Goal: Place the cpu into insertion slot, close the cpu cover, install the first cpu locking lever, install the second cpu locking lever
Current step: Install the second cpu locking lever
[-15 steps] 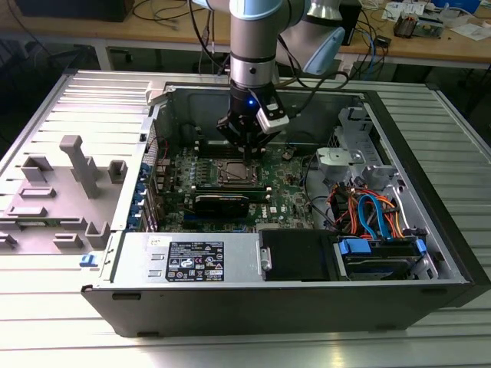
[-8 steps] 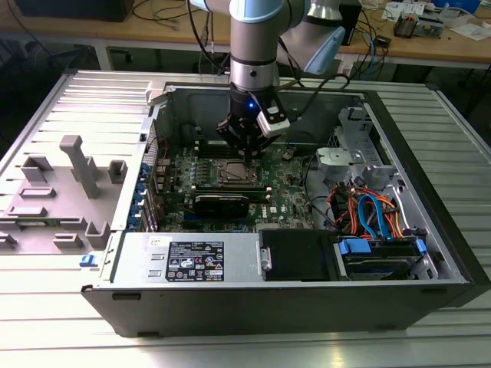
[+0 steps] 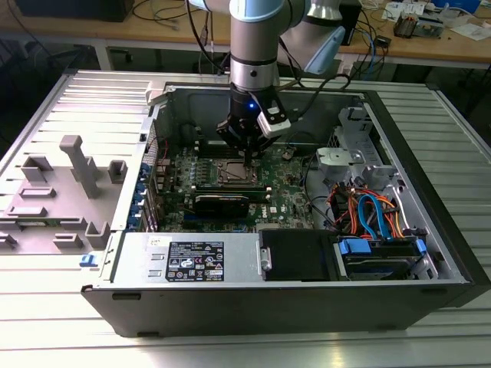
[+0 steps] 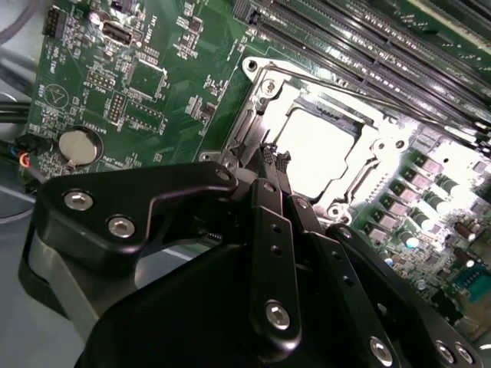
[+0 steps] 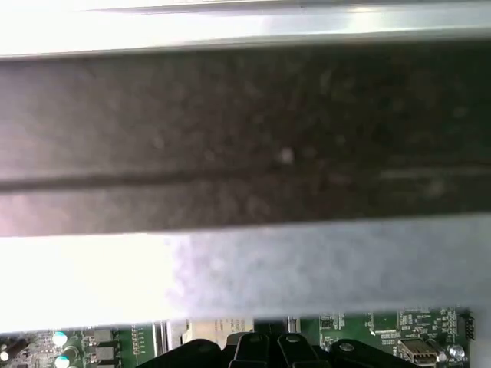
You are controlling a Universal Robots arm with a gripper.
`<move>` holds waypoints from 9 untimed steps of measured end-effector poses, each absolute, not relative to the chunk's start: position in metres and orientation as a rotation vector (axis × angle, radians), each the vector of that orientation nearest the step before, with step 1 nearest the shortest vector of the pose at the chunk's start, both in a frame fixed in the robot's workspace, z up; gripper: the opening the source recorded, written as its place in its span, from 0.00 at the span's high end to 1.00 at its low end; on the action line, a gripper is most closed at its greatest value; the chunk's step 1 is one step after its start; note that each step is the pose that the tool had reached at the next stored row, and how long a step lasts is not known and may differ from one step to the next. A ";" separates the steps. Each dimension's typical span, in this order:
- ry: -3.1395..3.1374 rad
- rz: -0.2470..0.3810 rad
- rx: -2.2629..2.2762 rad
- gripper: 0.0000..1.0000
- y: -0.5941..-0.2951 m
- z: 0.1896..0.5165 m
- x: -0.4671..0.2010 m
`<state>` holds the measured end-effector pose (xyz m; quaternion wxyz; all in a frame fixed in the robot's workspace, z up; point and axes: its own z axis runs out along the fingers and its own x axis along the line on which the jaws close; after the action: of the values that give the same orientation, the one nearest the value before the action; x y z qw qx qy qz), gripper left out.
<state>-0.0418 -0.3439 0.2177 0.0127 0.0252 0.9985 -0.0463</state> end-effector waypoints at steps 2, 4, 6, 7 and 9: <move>3.112 -0.145 0.078 0.89 -0.344 0.223 -0.042; 3.112 -0.146 0.079 0.89 -0.344 0.227 -0.042; 3.112 -0.147 0.078 0.89 -0.344 0.228 -0.042; 3.111 -0.147 0.078 0.89 -0.344 0.228 -0.042; 3.112 -0.147 0.078 0.89 -0.345 0.228 -0.042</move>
<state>-0.0417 -0.3453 0.2280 0.0128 0.0251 0.9985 -0.0473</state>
